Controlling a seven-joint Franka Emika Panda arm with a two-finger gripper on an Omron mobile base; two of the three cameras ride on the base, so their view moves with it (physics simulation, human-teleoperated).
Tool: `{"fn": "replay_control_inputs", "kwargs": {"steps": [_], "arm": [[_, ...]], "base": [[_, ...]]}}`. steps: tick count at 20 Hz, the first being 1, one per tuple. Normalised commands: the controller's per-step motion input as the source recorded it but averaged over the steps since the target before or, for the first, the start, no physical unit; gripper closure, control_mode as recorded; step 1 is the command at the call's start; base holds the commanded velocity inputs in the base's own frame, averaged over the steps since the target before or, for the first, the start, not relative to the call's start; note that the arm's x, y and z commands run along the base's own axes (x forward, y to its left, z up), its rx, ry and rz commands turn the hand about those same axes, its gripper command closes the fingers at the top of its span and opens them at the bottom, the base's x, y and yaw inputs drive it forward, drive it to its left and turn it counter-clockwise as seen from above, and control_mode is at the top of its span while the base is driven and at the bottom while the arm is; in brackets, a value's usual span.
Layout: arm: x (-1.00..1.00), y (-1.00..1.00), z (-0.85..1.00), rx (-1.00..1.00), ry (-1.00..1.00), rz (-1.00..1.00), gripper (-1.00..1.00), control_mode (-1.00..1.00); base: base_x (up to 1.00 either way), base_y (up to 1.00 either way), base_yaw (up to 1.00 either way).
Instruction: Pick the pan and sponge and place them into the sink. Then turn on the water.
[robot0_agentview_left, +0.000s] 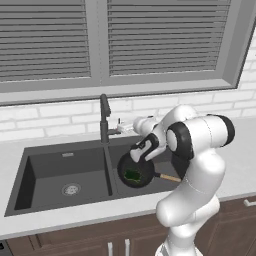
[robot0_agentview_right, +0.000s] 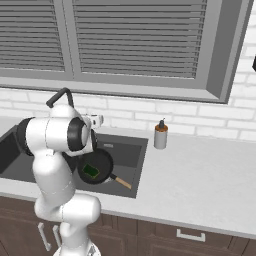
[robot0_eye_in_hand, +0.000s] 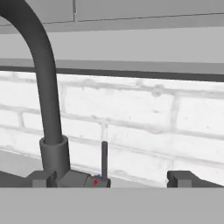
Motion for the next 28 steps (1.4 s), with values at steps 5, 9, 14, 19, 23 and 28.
{"fn": "replay_control_inputs", "kwargs": {"steps": [5, 9, 14, 19, 23, 28], "arm": [[0.4, 0.0, -0.8, 0.04, -0.23, 0.08, -1.0, -1.0], [0.28, 0.0, -0.9, 0.04, -0.25, 0.12, -1.0, -1.0], [0.32, 0.0, -0.99, 0.03, -0.25, 0.12, -1.0, -1.0], [0.27, 0.0, -0.73, 0.04, -0.25, 0.09, -1.0, -1.0], [0.16, 0.0, -0.4, 0.06, -0.15, 0.01, -1.0, -1.0], [0.21, 0.0, -0.35, 0.06, -0.13, 0.0, -1.0, -1.0]], "base": [[0.0, 0.0, 0.0], [0.0, 0.0, 0.0], [0.0, 0.0, 0.0], [0.0, 0.0, 0.0], [0.0, 0.0, 0.0], [0.0, 0.0, 0.0]]}}
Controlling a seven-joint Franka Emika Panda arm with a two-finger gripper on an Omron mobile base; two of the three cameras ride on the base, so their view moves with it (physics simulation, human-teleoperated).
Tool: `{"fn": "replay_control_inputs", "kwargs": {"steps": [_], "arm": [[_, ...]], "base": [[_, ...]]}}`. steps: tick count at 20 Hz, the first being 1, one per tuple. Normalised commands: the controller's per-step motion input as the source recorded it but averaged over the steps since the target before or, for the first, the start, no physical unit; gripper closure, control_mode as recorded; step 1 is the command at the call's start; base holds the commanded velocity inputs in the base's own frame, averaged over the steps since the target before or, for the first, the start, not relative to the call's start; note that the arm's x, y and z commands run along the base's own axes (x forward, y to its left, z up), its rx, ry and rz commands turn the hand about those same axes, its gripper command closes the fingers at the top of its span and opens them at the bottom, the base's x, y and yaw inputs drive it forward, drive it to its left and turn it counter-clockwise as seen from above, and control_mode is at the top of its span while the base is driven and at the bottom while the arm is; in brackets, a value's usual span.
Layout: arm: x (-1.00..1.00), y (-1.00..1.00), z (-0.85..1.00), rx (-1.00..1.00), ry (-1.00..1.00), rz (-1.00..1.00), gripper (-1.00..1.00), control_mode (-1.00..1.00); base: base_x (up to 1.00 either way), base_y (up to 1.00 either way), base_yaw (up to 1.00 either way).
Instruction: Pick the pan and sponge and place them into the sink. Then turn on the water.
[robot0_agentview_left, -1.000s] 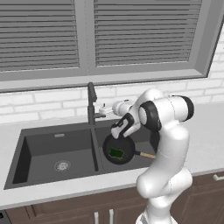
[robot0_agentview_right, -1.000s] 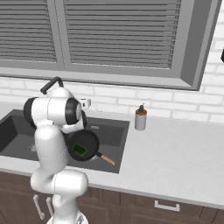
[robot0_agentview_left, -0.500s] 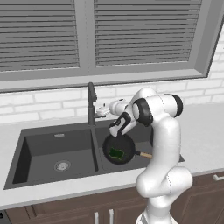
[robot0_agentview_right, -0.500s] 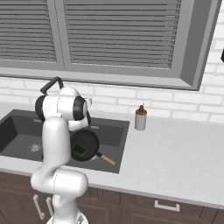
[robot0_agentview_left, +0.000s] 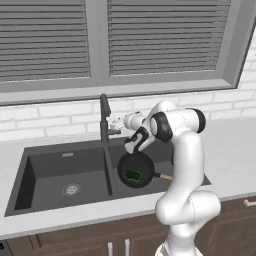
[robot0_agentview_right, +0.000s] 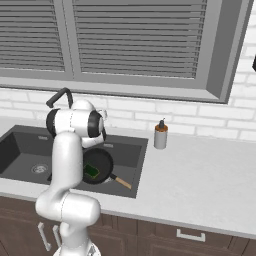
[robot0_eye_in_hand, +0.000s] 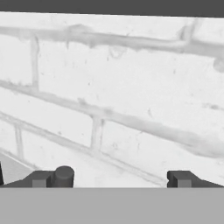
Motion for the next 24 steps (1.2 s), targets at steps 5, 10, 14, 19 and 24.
{"fn": "replay_control_inputs", "kwargs": {"steps": [5, 10, 14, 19, 24], "arm": [[0.07, 0.0, -0.31, 0.05, -0.07, 0.0, -1.0, -1.0], [0.02, 0.0, -0.25, 0.03, -0.01, 0.0, -1.0, -1.0], [0.0, 0.0, -0.19, 0.03, -0.01, 0.0, -1.0, -1.0], [0.0, -0.14, -0.12, 0.07, -0.04, -0.04, -1.0, -1.0], [0.0, -0.35, -0.05, 0.1, -0.03, -0.09, -1.0, -1.0]], "base": [[0.0, 0.0, 0.0], [0.0, 0.0, 0.0], [0.0, 0.0, 0.0], [0.0, 0.0, 0.0], [0.0, 0.0, 0.0]]}}
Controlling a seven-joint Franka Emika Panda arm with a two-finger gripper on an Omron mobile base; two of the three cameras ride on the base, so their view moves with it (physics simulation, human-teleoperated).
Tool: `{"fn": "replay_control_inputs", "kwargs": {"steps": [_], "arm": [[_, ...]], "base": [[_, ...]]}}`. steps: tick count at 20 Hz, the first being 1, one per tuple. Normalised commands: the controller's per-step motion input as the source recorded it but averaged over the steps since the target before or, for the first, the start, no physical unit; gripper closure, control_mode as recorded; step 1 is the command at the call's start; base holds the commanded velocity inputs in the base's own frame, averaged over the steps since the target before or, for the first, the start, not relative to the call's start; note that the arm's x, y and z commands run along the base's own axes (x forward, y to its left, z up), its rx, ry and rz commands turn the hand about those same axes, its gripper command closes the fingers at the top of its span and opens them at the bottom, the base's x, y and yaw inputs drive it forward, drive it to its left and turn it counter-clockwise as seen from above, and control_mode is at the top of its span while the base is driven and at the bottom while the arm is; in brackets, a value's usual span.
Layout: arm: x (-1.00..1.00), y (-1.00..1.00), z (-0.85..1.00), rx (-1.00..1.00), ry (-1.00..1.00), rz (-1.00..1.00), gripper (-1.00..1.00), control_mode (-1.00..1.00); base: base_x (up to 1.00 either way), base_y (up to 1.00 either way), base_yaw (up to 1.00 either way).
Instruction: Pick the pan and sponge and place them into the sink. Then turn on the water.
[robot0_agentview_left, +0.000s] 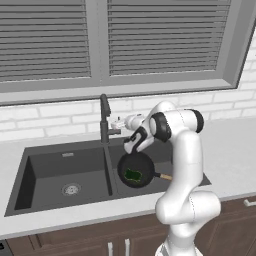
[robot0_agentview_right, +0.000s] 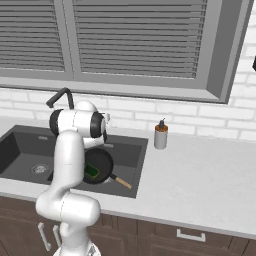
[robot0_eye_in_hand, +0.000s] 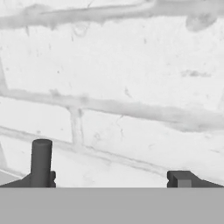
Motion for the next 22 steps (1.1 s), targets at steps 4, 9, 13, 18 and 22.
{"fn": "replay_control_inputs", "kwargs": {"steps": [4, 9, 13, 18, 22], "arm": [[0.0, -0.53, -0.11, 0.06, -0.05, -0.14, -1.0, -1.0], [0.0, -0.78, -0.12, 0.02, -0.08, -0.15, -1.0, -1.0], [0.0, -1.0, -0.12, 0.04, -0.09, -0.14, -1.0, -1.0], [0.08, -1.0, -0.12, 0.07, -0.1, -0.05, -1.0, -1.0], [0.07, -1.0, -0.11, 0.08, -0.09, 0.0, -1.0, -1.0]], "base": [[0.0, 0.0, 0.0], [0.0, 0.0, 0.0], [0.0, 0.0, 0.0], [0.0, 0.0, 0.0], [0.0, 0.0, 0.0]]}}
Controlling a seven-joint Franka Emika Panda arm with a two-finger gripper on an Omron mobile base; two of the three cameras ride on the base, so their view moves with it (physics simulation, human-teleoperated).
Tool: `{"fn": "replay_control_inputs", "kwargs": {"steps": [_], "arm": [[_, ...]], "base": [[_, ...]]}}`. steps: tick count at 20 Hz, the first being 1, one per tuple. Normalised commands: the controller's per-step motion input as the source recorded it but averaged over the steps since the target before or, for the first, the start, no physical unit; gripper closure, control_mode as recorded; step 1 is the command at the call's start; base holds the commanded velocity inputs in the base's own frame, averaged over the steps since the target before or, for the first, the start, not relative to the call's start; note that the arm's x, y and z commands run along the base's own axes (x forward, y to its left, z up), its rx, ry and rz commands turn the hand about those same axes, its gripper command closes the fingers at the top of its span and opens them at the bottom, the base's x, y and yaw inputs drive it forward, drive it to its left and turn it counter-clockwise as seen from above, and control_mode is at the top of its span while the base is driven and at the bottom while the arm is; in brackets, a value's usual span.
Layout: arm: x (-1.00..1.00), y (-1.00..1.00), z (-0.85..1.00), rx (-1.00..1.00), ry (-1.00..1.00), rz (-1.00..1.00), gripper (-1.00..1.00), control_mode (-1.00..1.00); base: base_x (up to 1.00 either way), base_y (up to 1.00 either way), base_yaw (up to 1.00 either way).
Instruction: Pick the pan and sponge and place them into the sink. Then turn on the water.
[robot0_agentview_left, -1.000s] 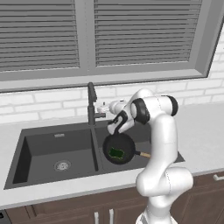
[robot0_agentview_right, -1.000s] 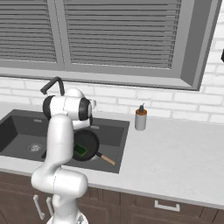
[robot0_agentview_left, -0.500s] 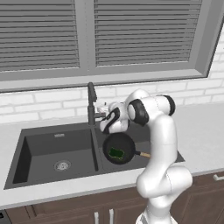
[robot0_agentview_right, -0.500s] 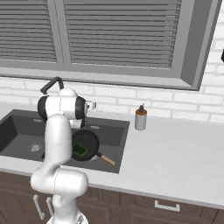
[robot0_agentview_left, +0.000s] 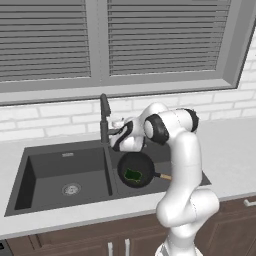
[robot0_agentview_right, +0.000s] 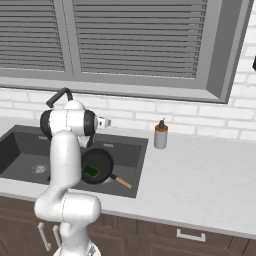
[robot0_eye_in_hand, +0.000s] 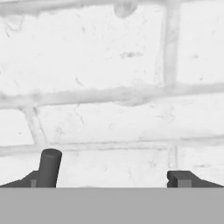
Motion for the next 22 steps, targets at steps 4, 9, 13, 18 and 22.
{"fn": "replay_control_inputs", "kwargs": {"steps": [4, 9, 13, 18, 22], "arm": [[0.05, -1.0, -0.1, 0.09, -0.09, 0.0, -1.0, -1.0], [0.02, -1.0, -0.15, 0.1, -0.09, 0.0, -1.0, -1.0], [0.0, -1.0, -0.2, 0.1, -0.09, 0.0, -1.0, -1.0], [0.0, -1.0, -0.21, 0.07, -0.08, 0.0, -1.0, -1.0], [-0.01, -0.75, -0.05, 0.02, -0.02, 0.0, -1.0, -1.0]], "base": [[0.0, 0.0, 0.0], [0.0, 0.0, 0.0], [0.0, 0.0, 0.0], [0.0, 0.0, 0.0], [0.0, 0.0, 0.0]]}}
